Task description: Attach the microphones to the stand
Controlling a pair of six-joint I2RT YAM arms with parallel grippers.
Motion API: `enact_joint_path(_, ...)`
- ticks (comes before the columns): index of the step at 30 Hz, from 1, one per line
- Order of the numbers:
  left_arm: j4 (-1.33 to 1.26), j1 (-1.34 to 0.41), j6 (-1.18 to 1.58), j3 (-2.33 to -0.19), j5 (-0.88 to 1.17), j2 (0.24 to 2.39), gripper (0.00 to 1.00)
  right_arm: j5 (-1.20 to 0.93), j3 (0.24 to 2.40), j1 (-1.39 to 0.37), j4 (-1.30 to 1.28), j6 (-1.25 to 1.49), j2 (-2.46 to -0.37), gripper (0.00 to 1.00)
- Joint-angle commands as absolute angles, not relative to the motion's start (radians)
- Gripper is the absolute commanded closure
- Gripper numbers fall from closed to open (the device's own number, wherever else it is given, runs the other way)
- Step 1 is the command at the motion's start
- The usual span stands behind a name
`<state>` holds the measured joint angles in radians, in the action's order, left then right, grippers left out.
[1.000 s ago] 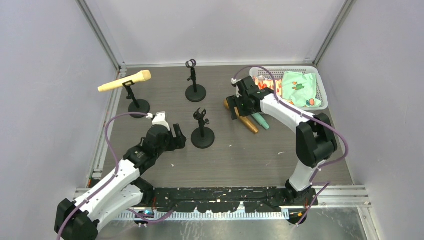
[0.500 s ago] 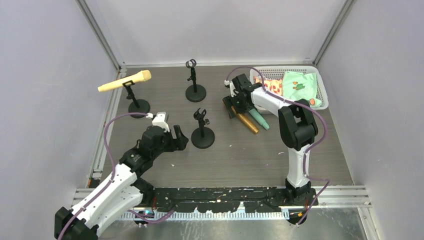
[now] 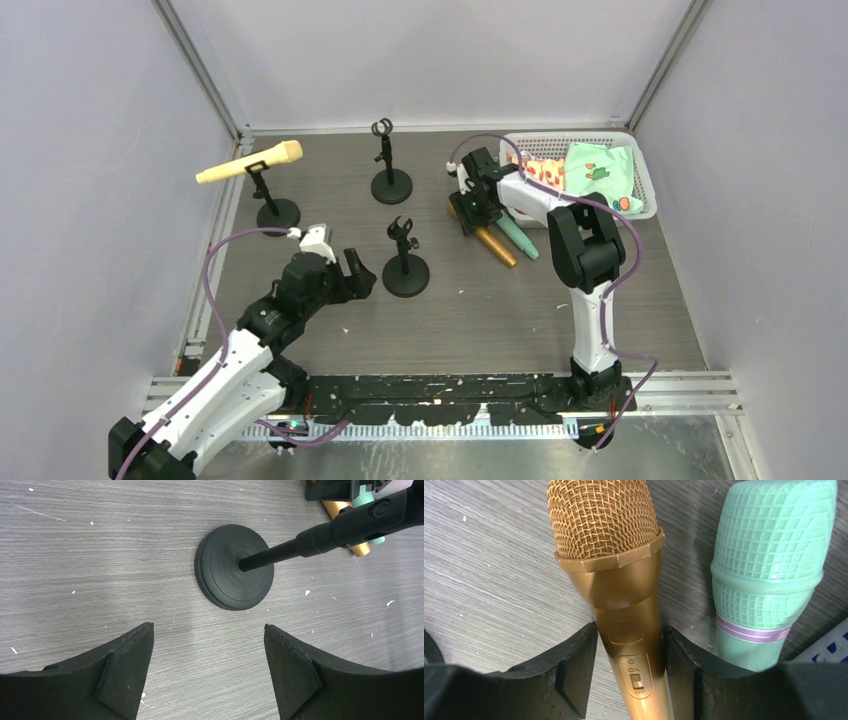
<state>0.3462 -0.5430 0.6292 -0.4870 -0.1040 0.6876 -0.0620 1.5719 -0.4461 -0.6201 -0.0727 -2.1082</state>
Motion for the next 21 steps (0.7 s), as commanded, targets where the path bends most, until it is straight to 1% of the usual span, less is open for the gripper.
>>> enact_joint_path(1,0.380,-0.540,0.668,-0.552,-0.146,0.663,0.18,-0.019,1.545,-0.497,-0.582,-0.058,-2.113,0.47)
enact_joint_path(2,0.396,-0.539,0.669,-0.563,-0.150,0.660,0.17,-0.010,1.537,-0.508,-0.577,-0.056,-2.111,0.50)
enact_joint_path(5,0.443,-0.540,0.667,-0.600,-0.159,0.635,0.15,0.033,1.492,-0.531,-0.536,-0.025,-2.075,0.62)
enact_joint_path(8,0.492,-0.540,0.662,-0.644,-0.176,0.604,0.11,0.045,1.416,-0.537,-0.448,0.039,-1.975,0.76)
enact_joint_path(11,0.553,-0.540,0.652,-0.706,-0.204,0.583,0.09,0.050,1.351,-0.537,-0.396,0.079,-1.835,0.87)
enact_joint_path(14,0.573,-0.540,0.617,-0.770,-0.200,0.563,0.05,0.065,1.306,-0.540,-0.390,0.096,-1.691,0.92)
enact_joint_path(17,0.574,-0.540,0.549,-0.837,-0.152,0.559,0.01,0.070,1.262,-0.540,-0.380,0.127,-1.536,0.98)
enact_joint_path(21,0.519,-0.540,0.424,-0.907,0.009,0.570,0.00,0.051,1.166,-0.538,-0.279,0.247,-1.325,0.99)
